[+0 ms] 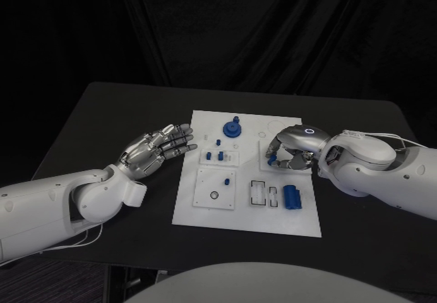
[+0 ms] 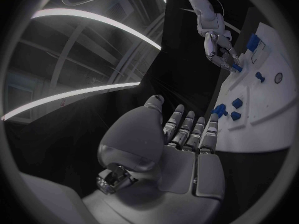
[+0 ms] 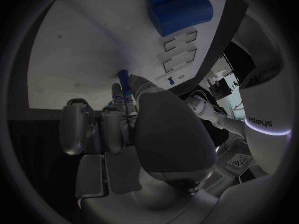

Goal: Assemble the parts on the task board

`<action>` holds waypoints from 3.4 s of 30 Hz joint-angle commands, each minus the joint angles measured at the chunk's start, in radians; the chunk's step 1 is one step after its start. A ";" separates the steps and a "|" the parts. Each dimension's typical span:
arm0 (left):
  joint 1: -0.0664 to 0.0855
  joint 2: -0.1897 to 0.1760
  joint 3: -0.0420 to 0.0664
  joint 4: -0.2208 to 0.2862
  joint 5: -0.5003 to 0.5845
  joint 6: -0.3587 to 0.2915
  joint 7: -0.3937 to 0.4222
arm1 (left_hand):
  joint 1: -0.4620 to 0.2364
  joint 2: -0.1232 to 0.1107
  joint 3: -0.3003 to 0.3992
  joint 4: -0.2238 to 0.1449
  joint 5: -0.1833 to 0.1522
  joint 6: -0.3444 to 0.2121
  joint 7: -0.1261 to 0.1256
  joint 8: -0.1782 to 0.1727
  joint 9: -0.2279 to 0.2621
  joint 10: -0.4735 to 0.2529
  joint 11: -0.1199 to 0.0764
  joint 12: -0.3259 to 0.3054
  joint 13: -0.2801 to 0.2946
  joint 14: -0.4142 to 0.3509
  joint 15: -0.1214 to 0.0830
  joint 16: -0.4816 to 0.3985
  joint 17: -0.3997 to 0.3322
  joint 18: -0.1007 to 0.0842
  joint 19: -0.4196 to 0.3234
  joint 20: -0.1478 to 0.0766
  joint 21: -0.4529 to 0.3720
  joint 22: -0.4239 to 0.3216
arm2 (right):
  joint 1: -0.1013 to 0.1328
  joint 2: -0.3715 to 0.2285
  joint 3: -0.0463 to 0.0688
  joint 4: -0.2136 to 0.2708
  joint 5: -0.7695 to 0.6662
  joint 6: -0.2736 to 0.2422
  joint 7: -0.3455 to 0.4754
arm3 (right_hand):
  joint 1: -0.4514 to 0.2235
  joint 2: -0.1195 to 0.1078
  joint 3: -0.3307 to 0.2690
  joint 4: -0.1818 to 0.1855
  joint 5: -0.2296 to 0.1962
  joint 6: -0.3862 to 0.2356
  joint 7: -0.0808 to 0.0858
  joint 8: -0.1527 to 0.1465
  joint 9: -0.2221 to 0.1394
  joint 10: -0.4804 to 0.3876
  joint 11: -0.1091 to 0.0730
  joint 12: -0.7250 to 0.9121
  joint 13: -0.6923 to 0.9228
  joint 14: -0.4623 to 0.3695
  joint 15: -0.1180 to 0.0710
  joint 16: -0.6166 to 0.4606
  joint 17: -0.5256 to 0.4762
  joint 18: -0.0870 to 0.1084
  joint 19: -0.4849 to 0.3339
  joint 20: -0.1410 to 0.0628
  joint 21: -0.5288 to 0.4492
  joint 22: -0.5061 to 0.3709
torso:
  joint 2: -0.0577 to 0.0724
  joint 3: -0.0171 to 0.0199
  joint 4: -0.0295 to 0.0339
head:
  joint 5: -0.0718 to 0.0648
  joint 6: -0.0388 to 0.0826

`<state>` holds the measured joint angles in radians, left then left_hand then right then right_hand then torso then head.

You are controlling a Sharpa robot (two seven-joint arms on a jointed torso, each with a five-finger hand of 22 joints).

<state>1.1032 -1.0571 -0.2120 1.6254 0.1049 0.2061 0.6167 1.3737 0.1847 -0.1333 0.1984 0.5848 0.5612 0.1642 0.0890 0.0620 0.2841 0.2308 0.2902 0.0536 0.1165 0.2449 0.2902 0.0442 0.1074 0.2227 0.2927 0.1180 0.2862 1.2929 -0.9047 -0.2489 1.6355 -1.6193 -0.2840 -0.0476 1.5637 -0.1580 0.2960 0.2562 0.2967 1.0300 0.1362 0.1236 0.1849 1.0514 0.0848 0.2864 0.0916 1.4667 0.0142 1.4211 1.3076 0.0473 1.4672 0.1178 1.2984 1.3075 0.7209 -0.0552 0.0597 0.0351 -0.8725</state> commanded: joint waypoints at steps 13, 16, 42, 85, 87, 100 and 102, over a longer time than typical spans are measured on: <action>-0.004 -0.002 0.001 0.001 0.003 0.012 0.004 | 0.000 0.000 0.003 -0.006 0.004 0.009 0.075 0.005 0.001 0.008 0.003 0.003 0.001 0.005 0.002 0.002 0.000 0.005 0.006 0.000 0.004 0.000 | -0.002 -0.007 0.002 0.017 -0.006 -0.021 0.003 | 0.036 0.014 0.049 -0.036 -0.041 0.067 -0.020 0.041 0.053 0.102 -0.030 -0.007 0.012 0.030 -0.035 -0.024 -0.014 0.018 -0.008 -0.031 -0.021 0.178 | 0.000 0.0005 0.0000 | 0.004 0.000; -0.005 -0.002 0.001 0.001 0.003 0.011 0.001 | 0.000 0.000 0.003 -0.006 0.004 0.009 0.075 0.005 0.001 0.008 0.003 0.003 0.001 0.005 0.002 0.002 0.000 0.005 0.006 0.000 0.004 0.000 | -0.001 -0.013 0.002 0.028 -0.006 -0.028 0.000 | 0.039 0.013 0.055 -0.040 -0.043 0.069 -0.020 0.042 0.057 0.108 -0.032 -0.008 0.013 0.029 -0.036 -0.027 -0.018 0.018 -0.010 -0.032 -0.024 0.177 | -0.001 0.0004 -0.0009 | 0.007 0.000; -0.006 -0.002 0.001 0.002 0.003 0.000 -0.002 | -0.001 0.001 0.003 -0.006 0.004 0.012 0.077 0.007 0.002 0.009 0.004 0.005 0.001 0.005 0.002 0.003 0.000 0.005 0.005 0.000 0.005 -0.001 | 0.100 0.015 0.004 0.222 -0.057 -0.042 -0.010 | 0.033 0.000 0.083 -0.053 -0.068 0.081 -0.023 0.047 0.080 0.130 -0.036 -0.022 0.017 0.030 -0.041 -0.035 -0.025 0.019 -0.011 -0.038 -0.029 0.176 | 0.000 -0.0016 -0.0004 | 0.044 0.000; -0.006 0.000 0.001 0.000 0.003 0.009 -0.011 | -0.001 0.006 0.007 -0.007 0.004 0.007 0.078 0.006 0.001 0.006 0.006 0.005 0.001 0.002 0.003 0.002 0.000 0.004 0.001 0.000 0.004 -0.004 | -0.055 0.267 0.004 0.084 -0.149 0.047 0.047 | 0.033 -0.004 0.097 -0.070 -0.061 0.078 -0.024 0.044 0.091 0.145 -0.040 -0.026 0.023 0.028 -0.044 -0.041 -0.030 0.021 -0.015 -0.041 -0.040 0.173 | 0.001 -0.0008 -0.0011 | 0.054 0.000; -0.006 0.000 0.001 0.000 0.003 0.009 -0.012 | -0.001 0.006 0.007 -0.007 0.004 0.007 0.078 0.006 0.001 0.006 0.006 0.005 0.001 0.002 0.003 0.002 0.000 0.004 0.001 0.000 0.004 -0.004 | -0.056 0.266 0.004 0.084 -0.150 0.049 0.046 | 0.033 -0.004 0.097 -0.070 -0.061 0.078 -0.024 0.044 0.092 0.145 -0.040 -0.026 0.023 0.027 -0.044 -0.042 -0.032 0.021 -0.015 -0.041 -0.041 0.173 | 0.001 -0.0009 -0.0011 | 0.054 0.000; -0.007 0.005 0.001 -0.004 0.003 0.013 -0.021 | -0.001 0.007 0.008 -0.007 0.003 0.004 0.079 0.006 0.001 0.005 0.006 0.005 0.000 0.002 0.004 0.002 0.000 0.003 0.001 0.000 0.004 -0.003 | -0.057 0.258 0.004 0.079 -0.150 0.077 0.038 | 0.036 -0.005 0.103 -0.080 -0.056 0.076 -0.023 0.042 0.096 0.147 -0.039 -0.029 0.025 0.025 -0.044 -0.047 -0.038 0.022 -0.018 -0.041 -0.048 0.171 | 0.001 0.0002 0.0002 | 0.048 0.000; -0.007 0.005 0.001 -0.004 0.003 0.013 -0.022 | -0.001 0.007 0.008 -0.007 0.003 0.004 0.079 0.006 0.001 0.005 0.006 0.005 0.000 0.002 0.004 0.002 0.000 0.003 0.001 0.000 0.004 -0.003 | -0.057 0.259 0.004 0.077 -0.150 0.079 0.037 | 0.036 -0.005 0.103 -0.080 -0.056 0.076 -0.023 0.042 0.096 0.147 -0.039 -0.029 0.025 0.025 -0.044 -0.047 -0.038 0.022 -0.018 -0.041 -0.048 0.171 | 0.001 0.0002 -0.0006 | 0.048 0.000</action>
<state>1.0979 -1.0539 -0.2120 1.6204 0.1059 0.2053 0.5912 1.3737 0.1847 -0.1277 0.1930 0.5848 0.5683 0.1715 0.0889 0.0618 0.2862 0.2329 0.2901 0.0536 0.1164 0.2448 0.2901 0.0437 0.1074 0.2224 0.2928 0.1179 0.2829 1.2387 -0.6453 -0.2453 1.7139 -1.7601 -0.2267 -0.0028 1.5861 -0.1646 0.3948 0.1788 0.2385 1.1074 0.1111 0.1694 0.2814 1.1474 0.0890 0.2522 0.1062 1.4665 -0.0215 1.3774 1.2697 0.0628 1.4545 0.0805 1.2535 1.3073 0.7215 -0.0555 0.0600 0.0829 -0.8725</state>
